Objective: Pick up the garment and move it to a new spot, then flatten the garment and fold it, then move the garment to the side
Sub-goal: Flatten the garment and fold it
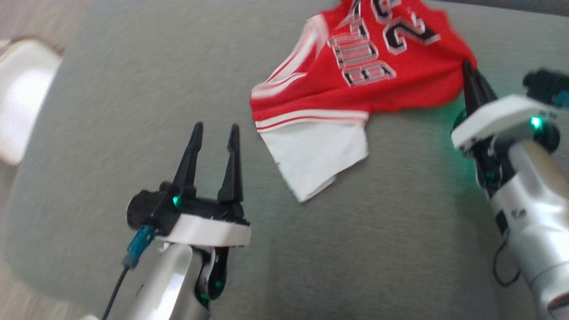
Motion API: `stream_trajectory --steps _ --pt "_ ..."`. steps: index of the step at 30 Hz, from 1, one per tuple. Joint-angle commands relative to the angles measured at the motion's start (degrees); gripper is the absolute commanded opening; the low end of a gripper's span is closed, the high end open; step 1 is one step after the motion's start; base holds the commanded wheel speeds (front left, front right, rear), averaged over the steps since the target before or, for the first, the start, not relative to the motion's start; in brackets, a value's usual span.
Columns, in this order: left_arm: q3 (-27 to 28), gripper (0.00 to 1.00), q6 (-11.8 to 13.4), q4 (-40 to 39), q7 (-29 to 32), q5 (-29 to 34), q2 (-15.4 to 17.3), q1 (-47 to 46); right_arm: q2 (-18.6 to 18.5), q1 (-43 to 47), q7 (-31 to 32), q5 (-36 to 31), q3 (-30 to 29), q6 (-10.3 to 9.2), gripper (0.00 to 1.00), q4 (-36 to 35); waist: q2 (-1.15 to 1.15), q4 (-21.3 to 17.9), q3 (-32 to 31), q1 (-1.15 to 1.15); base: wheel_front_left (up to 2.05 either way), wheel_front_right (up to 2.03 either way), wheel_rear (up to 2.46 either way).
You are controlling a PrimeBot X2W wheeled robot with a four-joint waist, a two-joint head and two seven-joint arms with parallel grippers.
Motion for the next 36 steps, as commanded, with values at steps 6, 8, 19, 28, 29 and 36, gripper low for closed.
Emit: stream_trajectory --steps 6,8,19,28,29,36 --pt "4.3 1.0 -1.3 -1.4 -0.3 2.1 0.5 2.1 1.8 4.9 -4.0 -1.4 -3.1 -0.04 0.0 -1.9 0.0 -12.3 -7.1 0.01 0.0 0.0 0.0" --pt "4.8 1.0 -1.6 -1.6 -0.3 2.6 0.5 2.9 1.6 6.5 -5.2 -5.3 -6.2 -0.04 0.0 -1.4 0.0 -14.8 -7.9 0.01 0.0 0.0 0.0" --pt "4.5 1.0 -2.4 -1.4 -0.3 2.7 0.5 3.7 4.4 8.0 -5.2 -31.7 -26.9 -0.04 0.0 -1.5 0.0 -15.7 -7.5 0.01 0.0 0.0 0.0" --pt "4.2 1.0 -2.8 -0.3 -0.3 2.5 0.5 3.6 11.9 9.4 2.8 -47.6 -35.1 -0.04 0.0 -12.0 0.0 -11.6 -7.0 0.01 0.0 0.0 0.0" --pt "4.0 1.0 -2.9 -0.3 -0.3 2.4 0.5 3.5 12.0 9.5 3.4 -48.1 -34.9 -0.04 0.0 -12.3 0.0 -11.1 -6.8 0.01 0.0 0.0 0.0" --pt "3.8 1.0 -2.8 -0.1 -0.3 2.1 0.5 2.9 12.0 8.5 4.4 -54.3 -25.9 -0.04 0.0 -7.8 0.0 -9.3 -5.7 0.01 0.0 0.0 0.0"
